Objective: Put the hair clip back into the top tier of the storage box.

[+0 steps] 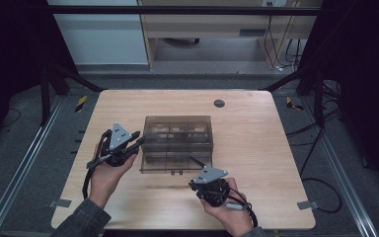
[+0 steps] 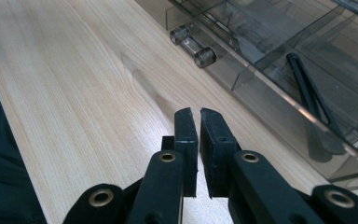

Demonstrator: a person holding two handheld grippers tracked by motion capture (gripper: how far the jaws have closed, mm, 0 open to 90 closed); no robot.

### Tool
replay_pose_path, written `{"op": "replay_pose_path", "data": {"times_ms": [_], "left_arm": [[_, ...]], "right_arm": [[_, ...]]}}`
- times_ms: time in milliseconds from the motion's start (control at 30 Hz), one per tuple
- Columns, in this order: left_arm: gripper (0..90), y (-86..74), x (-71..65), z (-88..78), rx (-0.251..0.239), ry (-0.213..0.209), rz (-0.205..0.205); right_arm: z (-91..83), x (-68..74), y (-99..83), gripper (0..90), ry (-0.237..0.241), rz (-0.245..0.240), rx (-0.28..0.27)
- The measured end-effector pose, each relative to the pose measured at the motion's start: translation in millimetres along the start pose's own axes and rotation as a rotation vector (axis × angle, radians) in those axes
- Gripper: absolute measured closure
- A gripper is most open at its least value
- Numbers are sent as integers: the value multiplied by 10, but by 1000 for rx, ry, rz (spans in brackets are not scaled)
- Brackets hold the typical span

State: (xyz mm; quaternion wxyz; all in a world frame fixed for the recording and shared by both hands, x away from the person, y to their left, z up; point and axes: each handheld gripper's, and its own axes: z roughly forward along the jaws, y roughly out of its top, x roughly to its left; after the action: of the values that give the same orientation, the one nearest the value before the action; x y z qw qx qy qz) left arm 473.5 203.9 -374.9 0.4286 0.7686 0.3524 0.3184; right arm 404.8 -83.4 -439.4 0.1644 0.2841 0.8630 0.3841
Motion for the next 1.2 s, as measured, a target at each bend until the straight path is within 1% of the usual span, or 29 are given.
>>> {"op": "replay_pose_path", "data": {"times_ms": [33,100,200,367,433,500,700,867,1000,1033,1200], "left_arm": [[751,5,-2,1,-4,7,-7],[773,13,-8,11,-13,12,-33],[794,14,-20,38,-15,16,-45],[818,5,-57,83,-5,9,-38],[833,4,-69,98,-5,5,-34],[847,4,-78,107,0,3,-17],[882,13,-92,140,0,-6,-8],[897,24,-103,180,1,-24,-6],[898,18,-103,221,17,-28,-4],[898,17,-105,233,14,-29,-12],[897,15,-101,266,18,-32,-13]], "right_arm": [[0,3,-11,852,-1,4,3],[12,3,-27,852,0,7,-6],[29,4,-50,852,-3,8,-2],[60,-2,-87,851,-2,12,6],[62,-12,-99,850,-8,14,7],[54,-24,-112,850,-19,11,11],[40,-43,-145,850,-27,10,20],[65,-49,-157,851,-27,22,9],[92,-37,-175,851,-27,28,4],[101,-33,-180,851,-26,30,1],[122,-22,-195,851,-25,34,2]]}}
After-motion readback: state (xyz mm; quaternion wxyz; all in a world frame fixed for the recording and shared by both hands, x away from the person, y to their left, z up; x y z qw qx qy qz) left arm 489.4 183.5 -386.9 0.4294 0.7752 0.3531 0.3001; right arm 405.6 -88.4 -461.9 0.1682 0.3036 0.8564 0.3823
